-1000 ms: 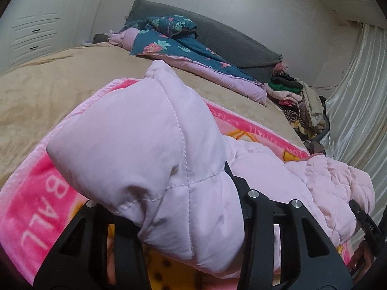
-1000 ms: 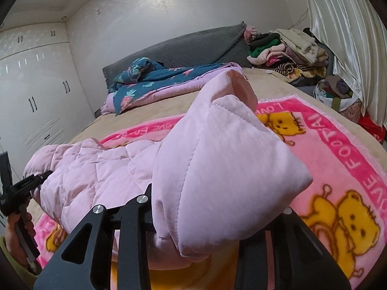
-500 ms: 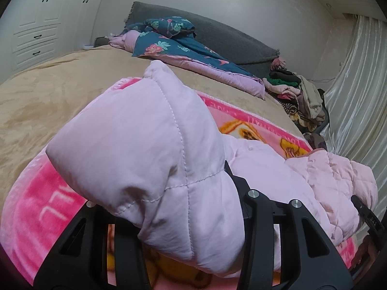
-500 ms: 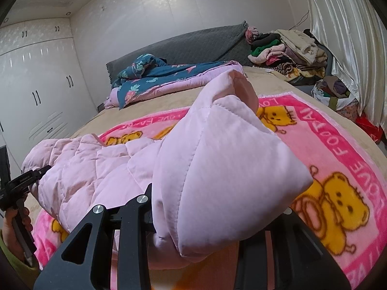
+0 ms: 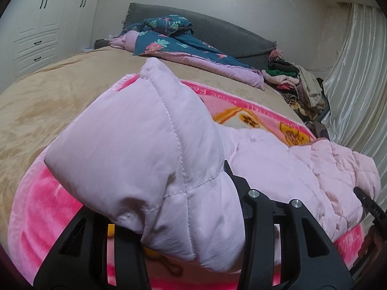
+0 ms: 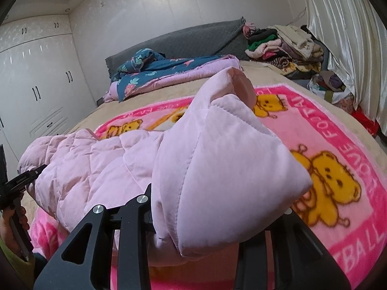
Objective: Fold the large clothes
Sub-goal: 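Lift the grasped edge with both tools and fold it over the other half, then lay the folded half down and open both tools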
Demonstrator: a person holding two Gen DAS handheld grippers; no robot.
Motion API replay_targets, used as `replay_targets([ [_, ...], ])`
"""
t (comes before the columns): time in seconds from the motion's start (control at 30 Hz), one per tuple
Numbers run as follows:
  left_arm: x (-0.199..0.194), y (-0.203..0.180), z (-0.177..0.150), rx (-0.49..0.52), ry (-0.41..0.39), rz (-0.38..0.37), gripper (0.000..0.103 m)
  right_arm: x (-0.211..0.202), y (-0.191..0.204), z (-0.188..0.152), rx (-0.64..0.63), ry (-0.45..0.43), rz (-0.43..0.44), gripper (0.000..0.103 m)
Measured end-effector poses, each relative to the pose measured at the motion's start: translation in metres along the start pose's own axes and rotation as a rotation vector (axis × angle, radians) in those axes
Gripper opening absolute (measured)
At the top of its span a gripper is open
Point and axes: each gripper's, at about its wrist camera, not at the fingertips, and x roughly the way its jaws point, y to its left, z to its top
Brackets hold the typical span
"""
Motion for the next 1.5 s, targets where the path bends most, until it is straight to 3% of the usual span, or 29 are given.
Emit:
replay_targets([
  [0.63,0.008,0.016,-0.043,0.015,0.060,0.061,0.043,0.008,-0.039,-0.062,0.206,0.117,0.014,0.044],
  [0.9,-0.004,0.020,-0.048,0.001,0.080,0.060,0.053,-0.009,-0.046,-0.066,0.235,0.149,-0.035,0.083],
  [1.13,-0.032,0.016,-0.054,0.037,0.082,0.077,0.070,-0.064,-0.041,-0.060,0.145,0.063,-0.115,0.094],
  [1.33,-0.064,0.008,-0.057,0.080,0.051,0.087,0.088,-0.100,-0.019,-0.050,0.062,-0.012,-0.096,0.097],
  [1.5,-0.094,-0.005,-0.053,0.122,-0.005,0.071,0.093,-0.117,0.004,-0.038,0.014,-0.057,-0.062,0.098],
])
